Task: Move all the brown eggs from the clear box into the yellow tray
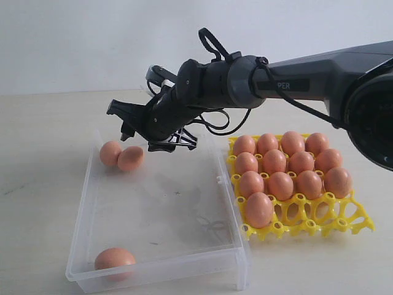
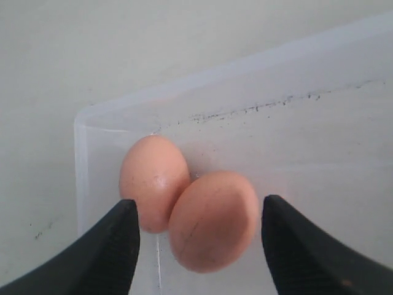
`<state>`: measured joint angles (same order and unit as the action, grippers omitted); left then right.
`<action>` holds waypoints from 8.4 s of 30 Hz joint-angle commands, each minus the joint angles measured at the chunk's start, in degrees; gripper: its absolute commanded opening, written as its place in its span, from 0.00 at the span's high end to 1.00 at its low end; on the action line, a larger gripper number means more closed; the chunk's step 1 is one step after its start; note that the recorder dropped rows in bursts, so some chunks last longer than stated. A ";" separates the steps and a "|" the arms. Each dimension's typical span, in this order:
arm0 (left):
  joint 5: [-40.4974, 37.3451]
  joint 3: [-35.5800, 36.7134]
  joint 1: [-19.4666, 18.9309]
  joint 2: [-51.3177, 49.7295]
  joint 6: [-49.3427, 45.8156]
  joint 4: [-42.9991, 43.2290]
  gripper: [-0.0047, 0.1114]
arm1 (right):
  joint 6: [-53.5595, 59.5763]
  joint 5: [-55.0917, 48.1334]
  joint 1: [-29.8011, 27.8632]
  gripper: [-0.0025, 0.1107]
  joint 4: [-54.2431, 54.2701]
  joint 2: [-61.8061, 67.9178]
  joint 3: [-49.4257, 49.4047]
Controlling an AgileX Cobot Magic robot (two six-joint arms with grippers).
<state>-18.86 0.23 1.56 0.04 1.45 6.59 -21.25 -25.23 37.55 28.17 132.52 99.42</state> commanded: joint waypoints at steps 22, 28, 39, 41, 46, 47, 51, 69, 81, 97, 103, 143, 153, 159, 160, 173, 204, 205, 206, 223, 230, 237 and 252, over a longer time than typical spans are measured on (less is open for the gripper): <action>0.77 -0.23 0.08 -0.04 0.25 0.08 0.96 | 0.61 5.25 0.60 0.47 3.33 3.75 0.51; 0.77 -0.23 0.08 -0.04 0.25 0.08 0.96 | 1.65 3.87 1.39 0.47 3.33 4.99 3.64; 0.77 -0.23 0.08 -0.04 0.25 0.08 0.96 | 1.75 -0.36 2.14 0.47 2.46 7.83 8.28; 0.77 -0.23 0.08 -0.04 0.25 0.08 0.96 | 2.18 -1.38 2.14 0.47 1.46 7.83 8.28; 0.77 -0.23 0.08 -0.04 0.25 0.08 0.96 | 5.43 -3.71 2.14 0.47 1.33 7.72 8.28; 0.77 -0.23 0.08 -0.04 0.25 0.08 0.96 | 6.31 -4.17 2.14 0.47 1.33 7.52 8.28; 0.77 -0.23 0.08 -0.04 0.25 0.08 0.96 | 9.29 -5.28 2.14 0.47 1.24 6.82 8.28; 0.77 -0.23 0.08 -0.04 0.25 0.08 0.96 | 10.65 -4.32 2.14 0.48 -0.23 6.86 8.28; 0.77 -0.23 0.08 -0.04 0.25 0.08 0.96 | 10.65 -3.76 2.14 0.65 -0.23 7.27 8.28; 0.77 -0.23 0.08 -0.04 0.25 0.08 0.96 | 17.80 -1.25 3.09 0.98 -5.03 0.21 4.40; 0.77 -0.23 0.08 -0.04 0.25 0.08 0.96 | 22.46 9.90 3.09 0.98 -11.13 -12.98 -16.76; 0.77 -0.23 0.08 -0.04 0.25 0.08 0.96 | 51.20 49.27 -5.35 0.98 13.70 -61.54 -82.31; 0.77 -0.23 0.08 -0.04 0.25 0.08 0.96 | 51.20 42.54 -5.35 0.98 10.74 -53.77 -76.86; 0.77 -0.23 0.08 -0.04 0.25 0.08 0.96 | 52.31 41.12 -5.35 0.98 10.41 -49.74 -74.48; 0.77 -0.23 0.08 -0.04 0.25 0.08 0.96 | 52.31 40.99 -5.35 0.98 10.41 -49.46 -74.48; 0.77 -0.23 0.08 -0.04 0.25 0.08 0.96 | 52.31 41.49 -5.35 0.98 10.41 -46.83 -74.48; 0.77 -0.23 0.08 -0.04 0.25 0.08 0.96 | 52.09 43.76 -5.35 0.71 9.17 -42.73 -74.35; 0.77 -0.23 0.08 -0.04 0.25 0.08 0.96 | 52.09 43.76 -5.35 0.66 9.17 -42.73 -74.35; 0.77 -0.23 0.08 -0.04 0.25 0.08 0.96 | 52.09 43.76 -5.35 0.61 9.17 -42.73 -74.35; 0.77 -0.23 0.08 -0.04 0.25 0.08 0.96 | 49.58 44.66 -5.35 0.36 9.17 -43.27 -74.35; 0.77 -0.23 0.08 -0.04 0.25 0.08 0.96 | 49.57 29.75 -5.23 0.97 8.61 -50.07 -67.90; 0.77 -0.23 0.08 -0.04 0.25 0.08 0.96 | 52.31 9.20 1.52 0.80 5.73 -49.10 -51.83; 0.77 -0.23 0.08 -0.04 0.25 0.08 0.96 | 54.62 -14.89 10.48 0.49 -5.70 -21.07 -24.56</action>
<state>-18.86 0.23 1.56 0.04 1.45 6.59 32.43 -36.66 46.67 24.42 107.65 71.16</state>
